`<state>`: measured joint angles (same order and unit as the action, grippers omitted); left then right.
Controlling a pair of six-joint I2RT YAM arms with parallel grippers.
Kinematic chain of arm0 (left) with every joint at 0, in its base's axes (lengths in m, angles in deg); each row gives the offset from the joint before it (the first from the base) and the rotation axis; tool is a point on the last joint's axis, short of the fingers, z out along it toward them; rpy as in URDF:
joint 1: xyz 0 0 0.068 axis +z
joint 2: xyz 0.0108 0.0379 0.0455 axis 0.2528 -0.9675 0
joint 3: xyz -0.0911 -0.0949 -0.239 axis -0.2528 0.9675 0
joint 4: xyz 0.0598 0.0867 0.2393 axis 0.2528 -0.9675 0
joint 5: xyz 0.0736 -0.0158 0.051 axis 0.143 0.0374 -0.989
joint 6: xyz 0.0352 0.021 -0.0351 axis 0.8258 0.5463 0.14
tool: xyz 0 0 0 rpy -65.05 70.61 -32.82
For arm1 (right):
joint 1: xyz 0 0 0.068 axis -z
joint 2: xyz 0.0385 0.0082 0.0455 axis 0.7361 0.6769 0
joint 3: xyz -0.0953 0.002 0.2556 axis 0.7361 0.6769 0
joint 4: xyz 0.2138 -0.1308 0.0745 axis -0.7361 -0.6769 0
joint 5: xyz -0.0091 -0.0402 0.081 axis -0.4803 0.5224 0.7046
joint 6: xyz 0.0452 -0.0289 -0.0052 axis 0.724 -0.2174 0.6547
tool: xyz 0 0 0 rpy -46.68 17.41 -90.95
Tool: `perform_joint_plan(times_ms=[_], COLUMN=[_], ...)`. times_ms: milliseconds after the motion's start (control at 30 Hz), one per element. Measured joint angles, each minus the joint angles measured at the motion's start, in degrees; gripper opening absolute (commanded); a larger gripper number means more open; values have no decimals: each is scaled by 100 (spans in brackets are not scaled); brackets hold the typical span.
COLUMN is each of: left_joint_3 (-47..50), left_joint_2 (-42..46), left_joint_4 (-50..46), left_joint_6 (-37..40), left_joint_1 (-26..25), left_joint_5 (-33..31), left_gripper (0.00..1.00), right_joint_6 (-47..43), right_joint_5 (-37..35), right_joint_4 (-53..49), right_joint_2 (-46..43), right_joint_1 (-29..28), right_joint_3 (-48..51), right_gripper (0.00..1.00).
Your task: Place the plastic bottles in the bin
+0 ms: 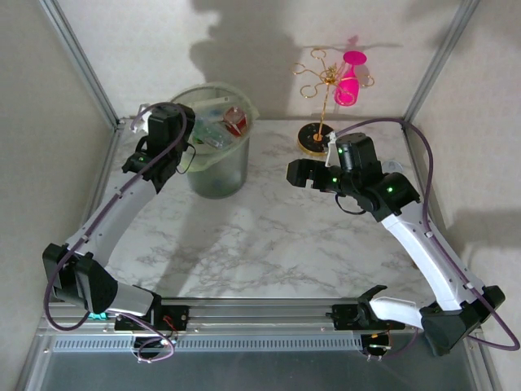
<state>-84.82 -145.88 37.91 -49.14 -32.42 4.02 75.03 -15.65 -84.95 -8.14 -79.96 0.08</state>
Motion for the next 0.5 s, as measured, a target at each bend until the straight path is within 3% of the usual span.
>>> perform_joint_plan(times_ms=[333,433,500], left_joint_3=[-236,-494,-669], left_joint_2=[481,549,542], left_joint_4=[-398,-498,-527], left_joint_6=[431,802,1231], left_joint_1=[225,289,289], left_joint_5=[-140,-197,-144], left_gripper=[86,75,58], right_joint_6=[0,0,0], right_joint_5=[0,2,2], right_joint_4=[7,13,42], right_joint_2=[-17,-17,-17], right_joint_1=[0,0,0], right_joint_3=[59,66,85], right_gripper=[95,95,95])
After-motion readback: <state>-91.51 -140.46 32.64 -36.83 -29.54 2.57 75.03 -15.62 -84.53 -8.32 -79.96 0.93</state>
